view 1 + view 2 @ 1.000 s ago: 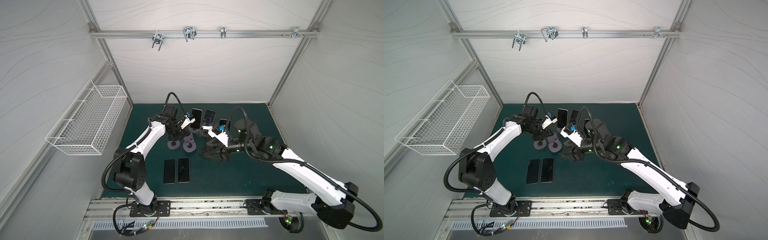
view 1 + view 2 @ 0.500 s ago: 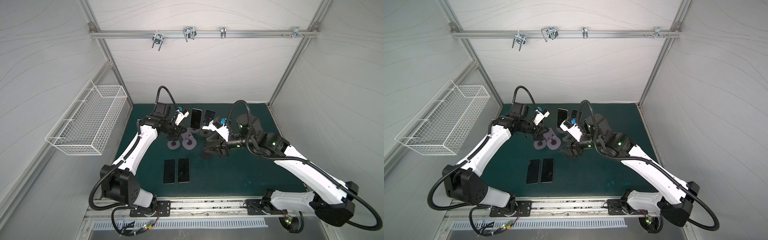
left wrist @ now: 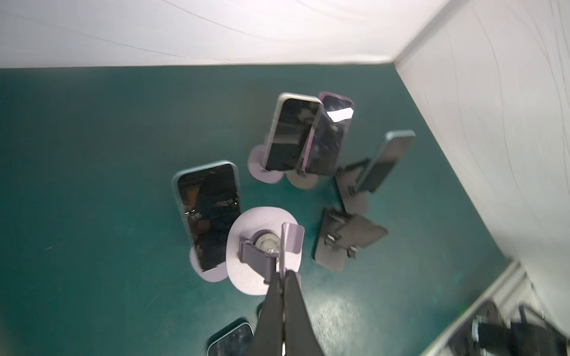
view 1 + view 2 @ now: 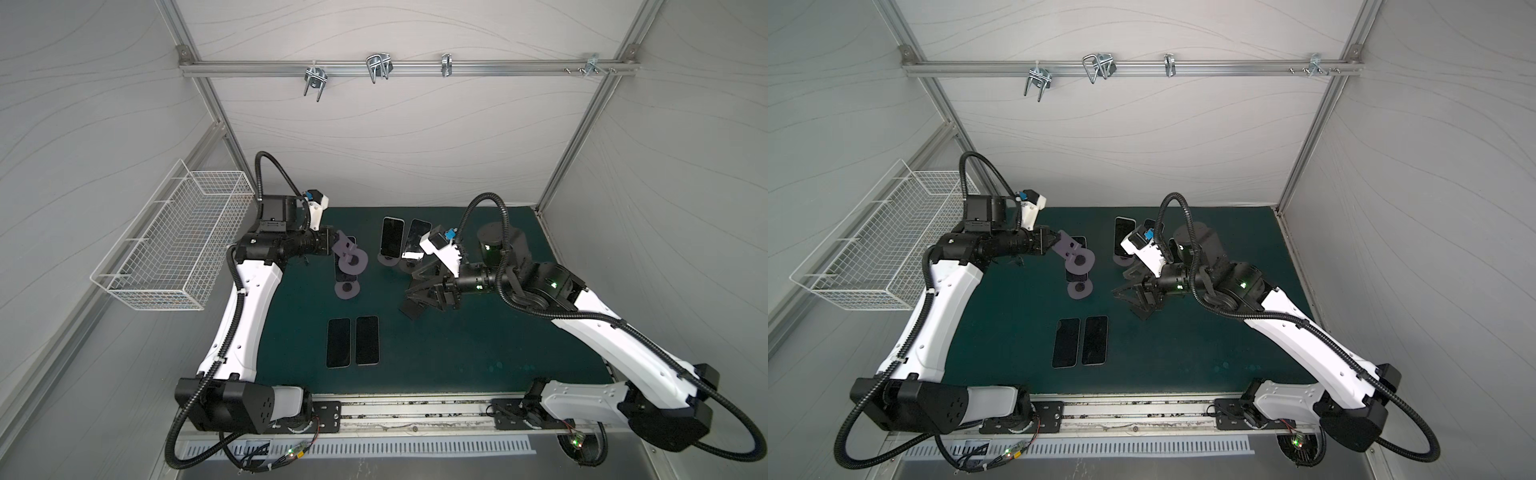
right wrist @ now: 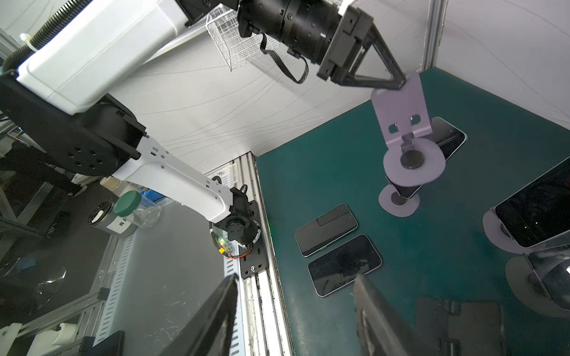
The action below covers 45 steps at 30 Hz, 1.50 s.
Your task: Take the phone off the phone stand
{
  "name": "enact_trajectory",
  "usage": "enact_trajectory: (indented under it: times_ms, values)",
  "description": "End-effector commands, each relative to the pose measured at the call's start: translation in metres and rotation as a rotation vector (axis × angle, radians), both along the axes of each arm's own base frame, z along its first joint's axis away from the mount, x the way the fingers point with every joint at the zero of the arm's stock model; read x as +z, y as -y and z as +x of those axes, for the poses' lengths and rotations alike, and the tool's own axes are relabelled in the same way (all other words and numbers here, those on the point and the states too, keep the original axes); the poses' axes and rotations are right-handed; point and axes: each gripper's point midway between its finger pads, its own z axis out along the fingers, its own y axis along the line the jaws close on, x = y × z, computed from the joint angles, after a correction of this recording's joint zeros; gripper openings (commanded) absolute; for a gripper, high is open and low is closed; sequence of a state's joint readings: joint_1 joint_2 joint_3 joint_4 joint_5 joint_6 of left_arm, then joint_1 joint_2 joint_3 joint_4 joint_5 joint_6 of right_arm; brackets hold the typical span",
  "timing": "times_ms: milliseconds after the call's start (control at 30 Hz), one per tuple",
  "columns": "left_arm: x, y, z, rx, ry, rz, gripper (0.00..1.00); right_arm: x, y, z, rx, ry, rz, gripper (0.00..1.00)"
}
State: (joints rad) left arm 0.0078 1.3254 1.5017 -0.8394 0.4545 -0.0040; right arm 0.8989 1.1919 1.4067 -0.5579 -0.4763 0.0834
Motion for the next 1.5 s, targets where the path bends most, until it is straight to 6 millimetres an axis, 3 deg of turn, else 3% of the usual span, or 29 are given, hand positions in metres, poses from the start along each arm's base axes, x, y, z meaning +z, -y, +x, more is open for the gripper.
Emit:
enact_trajectory:
  times_ms: [0, 267, 600, 1167, 1467]
  values:
    - [0.027, -0.023, 0.009, 0.117, 0.036, -0.046, 0.0, 0.011, 0.004, -0.006, 0.008, -0.003, 0.036, 0.61]
    - [0.021, -0.09, 0.028, 0.366, 0.014, -0.003, 0.0, 0.013, -0.004, -0.007, 0.044, -0.035, 0.049, 0.61]
    - [-0.01, -0.132, 0.041, 0.496, -0.014, 0.018, 0.0, 0.016, -0.01, -0.014, 0.091, -0.103, 0.037, 0.6]
    - [-0.106, -0.142, 0.08, 0.467, -0.141, -0.006, 0.0, 0.004, -0.026, -0.003, 0.082, -0.172, 0.01, 0.59]
    - [-0.136, -0.156, 0.094, 0.425, -0.167, 0.09, 0.0, -0.011, -0.045, 0.021, 0.012, -0.237, -0.017, 0.59]
